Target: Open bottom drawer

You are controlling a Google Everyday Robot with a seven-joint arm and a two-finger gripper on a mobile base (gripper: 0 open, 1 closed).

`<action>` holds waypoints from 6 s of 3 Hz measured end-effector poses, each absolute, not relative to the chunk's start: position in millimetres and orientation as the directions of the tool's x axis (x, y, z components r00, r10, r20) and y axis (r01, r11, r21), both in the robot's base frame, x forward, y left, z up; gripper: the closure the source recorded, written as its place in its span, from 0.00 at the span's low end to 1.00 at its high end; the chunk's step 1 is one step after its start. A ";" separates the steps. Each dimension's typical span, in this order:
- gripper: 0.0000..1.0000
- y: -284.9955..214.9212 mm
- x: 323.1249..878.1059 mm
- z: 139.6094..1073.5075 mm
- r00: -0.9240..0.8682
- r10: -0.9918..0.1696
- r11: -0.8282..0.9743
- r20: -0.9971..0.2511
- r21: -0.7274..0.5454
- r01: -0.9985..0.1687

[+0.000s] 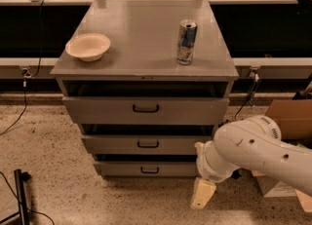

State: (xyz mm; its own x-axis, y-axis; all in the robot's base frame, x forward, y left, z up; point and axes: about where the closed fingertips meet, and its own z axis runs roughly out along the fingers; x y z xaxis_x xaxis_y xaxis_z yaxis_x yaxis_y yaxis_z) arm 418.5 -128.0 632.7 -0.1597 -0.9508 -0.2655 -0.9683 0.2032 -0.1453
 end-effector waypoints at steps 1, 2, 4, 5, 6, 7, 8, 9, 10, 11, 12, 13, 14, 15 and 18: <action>0.00 -111.8 405.8 554.0 -0.098 -0.948 0.144 -0.304 -0.132 -0.981; 0.00 -102.4 413.5 537.8 -0.080 -0.934 0.144 -0.348 -0.163 -0.976; 0.00 -112.5 433.2 534.7 -0.080 -0.927 0.174 -0.367 -0.231 -0.957; 0.00 -116.8 471.9 511.1 -0.003 -0.915 0.145 -0.403 -0.322 -0.936; 0.00 -116.2 494.4 463.6 0.111 -0.893 0.072 -0.435 -0.383 -0.921; 0.00 -112.2 503.8 409.8 0.189 -0.877 -0.011 -0.442 -0.374 -0.927; 0.00 -113.5 509.2 371.6 0.202 -0.861 -0.046 -0.467 -0.325 -0.945; 0.00 -116.3 519.7 339.7 0.180 -0.869 -0.057 -0.460 -0.269 -0.962; 0.00 -114.8 521.5 335.0 0.157 -0.872 -0.041 -0.464 -0.250 -0.967; 0.00 -114.6 521.1 335.2 0.160 -0.871 -0.043 -0.464 -0.252 -0.967; 0.00 -119.7 533.3 310.6 0.132 -0.897 -0.031 -0.422 -0.238 -0.971; 0.00 -127.9 548.4 273.2 0.052 -0.898 0.040 -0.436 -0.199 -0.979; 0.00 -148.7 558.5 245.4 0.020 -0.881 0.081 -0.473 -0.191 -0.978; 0.00 -166.5 569.8 226.6 0.018 -0.871 0.093 -0.491 -0.201 -0.975; 0.00 -167.8 618.7 185.3 0.047 -0.901 0.032 -0.431 -0.176 -0.984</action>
Offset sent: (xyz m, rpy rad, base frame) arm -0.0112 0.0153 -0.0720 0.0369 0.0068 0.0610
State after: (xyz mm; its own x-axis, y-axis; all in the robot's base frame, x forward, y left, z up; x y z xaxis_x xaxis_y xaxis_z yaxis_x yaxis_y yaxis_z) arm 618.7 -167.8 185.3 0.0472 -0.9011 -0.4310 -0.9839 0.0324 -0.1757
